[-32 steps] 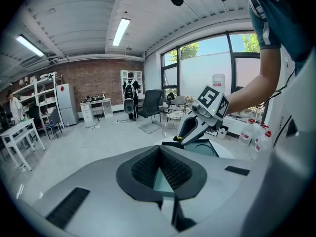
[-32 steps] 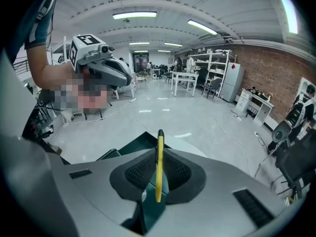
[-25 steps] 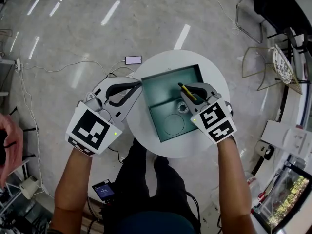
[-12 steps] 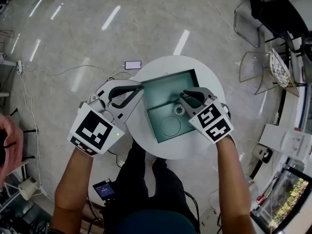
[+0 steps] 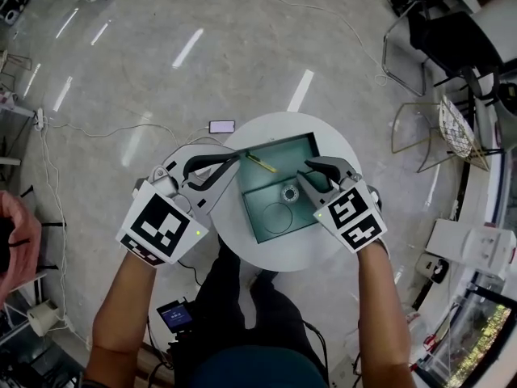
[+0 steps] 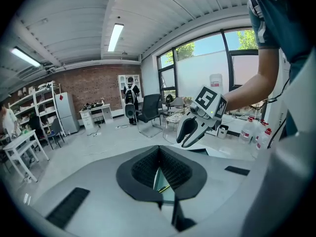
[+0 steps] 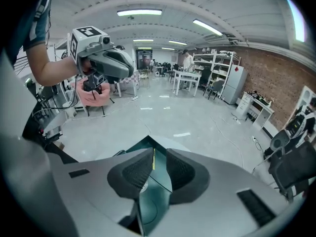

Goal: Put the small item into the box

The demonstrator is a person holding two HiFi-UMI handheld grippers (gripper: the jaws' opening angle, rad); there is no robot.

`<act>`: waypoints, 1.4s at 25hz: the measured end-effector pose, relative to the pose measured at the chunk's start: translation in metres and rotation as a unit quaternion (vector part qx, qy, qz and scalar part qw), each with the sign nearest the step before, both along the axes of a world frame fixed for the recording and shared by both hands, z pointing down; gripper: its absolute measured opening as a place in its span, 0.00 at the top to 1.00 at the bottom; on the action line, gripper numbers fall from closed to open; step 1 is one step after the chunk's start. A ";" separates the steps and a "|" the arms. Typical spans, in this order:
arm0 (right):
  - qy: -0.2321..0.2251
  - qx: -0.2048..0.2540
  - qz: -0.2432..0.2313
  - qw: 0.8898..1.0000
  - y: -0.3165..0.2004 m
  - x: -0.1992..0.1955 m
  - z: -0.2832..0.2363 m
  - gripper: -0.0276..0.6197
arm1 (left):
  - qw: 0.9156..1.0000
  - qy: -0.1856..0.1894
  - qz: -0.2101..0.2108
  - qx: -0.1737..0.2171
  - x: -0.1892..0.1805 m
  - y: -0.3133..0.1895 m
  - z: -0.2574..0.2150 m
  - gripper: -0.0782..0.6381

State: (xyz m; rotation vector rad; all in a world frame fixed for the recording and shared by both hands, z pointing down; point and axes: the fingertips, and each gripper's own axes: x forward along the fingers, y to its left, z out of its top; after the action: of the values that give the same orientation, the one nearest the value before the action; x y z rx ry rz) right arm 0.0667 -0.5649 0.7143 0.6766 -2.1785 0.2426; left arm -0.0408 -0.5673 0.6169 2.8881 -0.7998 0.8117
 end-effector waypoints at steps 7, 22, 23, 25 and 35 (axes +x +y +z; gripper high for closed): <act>-0.032 0.054 0.030 0.998 0.011 0.013 -0.101 0.82 | 1.000 0.000 0.006 0.029 0.007 0.020 -0.079 0.87; -0.158 0.198 0.065 0.965 0.094 0.023 -0.333 0.90 | 0.993 -0.011 0.024 0.111 0.018 0.114 -0.241 0.87; -0.158 0.207 0.063 0.963 0.102 0.024 -0.346 0.90 | 0.993 -0.010 0.023 0.117 0.018 0.121 -0.252 0.87; -0.160 0.221 0.060 0.960 0.117 0.028 -0.370 0.90 | 0.992 -0.007 0.021 0.127 0.022 0.135 -0.271 0.87; -0.161 0.255 0.053 0.952 0.202 0.048 -0.437 0.90 | 0.988 -0.006 0.018 0.156 0.035 0.215 -0.328 0.87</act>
State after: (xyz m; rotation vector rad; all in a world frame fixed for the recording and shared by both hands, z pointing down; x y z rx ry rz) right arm 0.1152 -0.3627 0.2776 1.1057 -2.5464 -0.1799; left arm -0.0054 -0.3522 0.2894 3.1799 -0.9569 0.7710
